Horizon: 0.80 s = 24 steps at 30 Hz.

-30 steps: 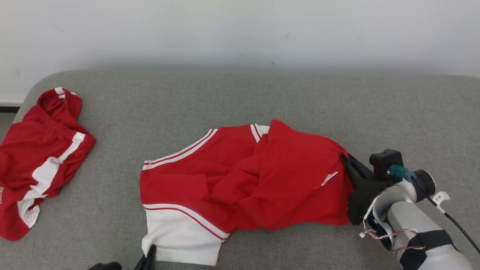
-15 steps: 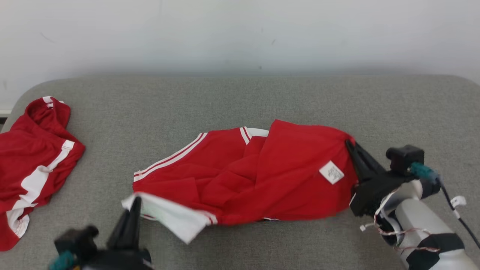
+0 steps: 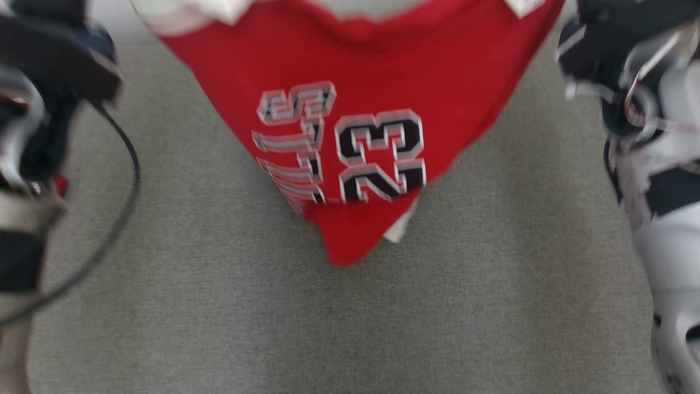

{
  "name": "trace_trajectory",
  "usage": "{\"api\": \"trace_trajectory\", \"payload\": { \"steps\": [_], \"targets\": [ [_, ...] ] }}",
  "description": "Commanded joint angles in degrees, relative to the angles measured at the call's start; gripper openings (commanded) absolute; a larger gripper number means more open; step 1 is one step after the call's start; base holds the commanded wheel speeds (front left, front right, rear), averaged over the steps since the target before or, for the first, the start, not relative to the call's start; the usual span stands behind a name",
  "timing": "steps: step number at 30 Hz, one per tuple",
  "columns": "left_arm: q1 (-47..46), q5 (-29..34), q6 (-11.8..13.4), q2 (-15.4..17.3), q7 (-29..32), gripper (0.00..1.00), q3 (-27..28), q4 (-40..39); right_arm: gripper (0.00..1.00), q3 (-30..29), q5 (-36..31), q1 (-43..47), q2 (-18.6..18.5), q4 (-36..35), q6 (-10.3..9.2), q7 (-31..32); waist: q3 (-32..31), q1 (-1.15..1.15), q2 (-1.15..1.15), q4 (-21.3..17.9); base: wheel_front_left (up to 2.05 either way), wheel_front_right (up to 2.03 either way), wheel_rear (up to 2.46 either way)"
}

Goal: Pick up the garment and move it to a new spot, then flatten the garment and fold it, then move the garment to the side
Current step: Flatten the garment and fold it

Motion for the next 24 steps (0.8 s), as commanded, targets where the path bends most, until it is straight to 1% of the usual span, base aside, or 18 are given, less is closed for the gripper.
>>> {"api": "trace_trajectory", "payload": {
  "steps": [1, 3, 4, 7, 10, 13, 16, 18, 22, 24],
  "targets": [
    [-5.4, 0.0, -0.2, 0.7, 1.0, 0.0, 0.3, 1.8, 0.0, -1.0, 0.4, -4.3, 1.1, 0.5, -0.13, 1.1, 7.8, -0.01, -0.01, -3.1, 0.0, 0.0, 0.0],
    [-12.9, 0.2, -0.3, 0.9, 1.5, 0.0, 0.2, 5.2, 0.0, -2.8, 0.4, -9.7, 1.9, 2.2, -0.13, 2.3, 10.0, -0.01, -0.01, -3.8, 0.0, 0.0, 0.0],
    [-20.1, 0.8, -0.4, 1.1, 1.9, 0.0, -0.5, 8.8, 0.0, -4.3, -0.3, -15.3, 3.0, 4.4, -0.13, 3.5, 12.1, -0.01, -0.01, -4.5, 0.0, 0.0, 0.0],
    [-30.1, 1.5, -0.4, 0.5, 1.4, 0.0, -1.0, 14.5, 0.0, -6.8, -2.1, -23.9, 4.1, 8.3, -0.13, 4.7, 14.8, -0.01, -0.01, -4.9, 0.0, 0.0, 0.0],
    [-38.7, 2.8, -0.3, -0.3, 0.1, 0.0, -1.9, 20.2, 0.0, -10.5, -3.9, -31.9, 5.0, 12.5, -0.13, 4.4, 17.0, -0.01, -0.01, -5.0, 0.0, 0.0, 0.0],
    [-46.6, 4.2, -0.4, -0.9, -1.6, 0.0, -3.3, 25.6, 0.0, -12.9, -7.2, -39.6, 5.6, 16.9, -0.13, 3.1, 18.8, -0.01, -0.01, -5.1, 0.0, 0.0, 0.0],
    [-53.2, 5.5, -0.3, -1.5, -3.5, 0.0, -5.3, 30.2, 0.0, -14.8, -10.1, -45.4, 6.6, 20.6, -0.13, 1.4, 19.9, -0.01, -0.01, -5.6, 0.0, 0.0, 0.0],
    [-56.6, 5.9, -0.3, -1.9, -4.0, 0.0, -7.2, 33.0, 0.0, -15.0, -12.4, -48.5, 7.0, 22.7, -0.13, 0.4, 20.1, -0.01, -0.01, -6.0, 0.0, 0.0, 0.0],
    [-64.1, 5.3, -0.4, -2.8, -6.2, 0.0, -9.4, 37.2, 0.0, -15.9, -15.2, -53.5, 7.7, 26.2, -0.13, -0.5, 21.2, -0.01, -0.01, -6.7, 0.0, 0.0, 0.0],
    [-65.7, 5.1, -0.4, -3.4, -6.9, 0.0, -11.1, 39.1, 0.0, -16.4, -16.6, -55.2, 7.7, 27.8, -0.13, -0.8, 21.8, -0.01, -0.01, -6.8, 0.0, 0.0, 0.0]
  ]
}}
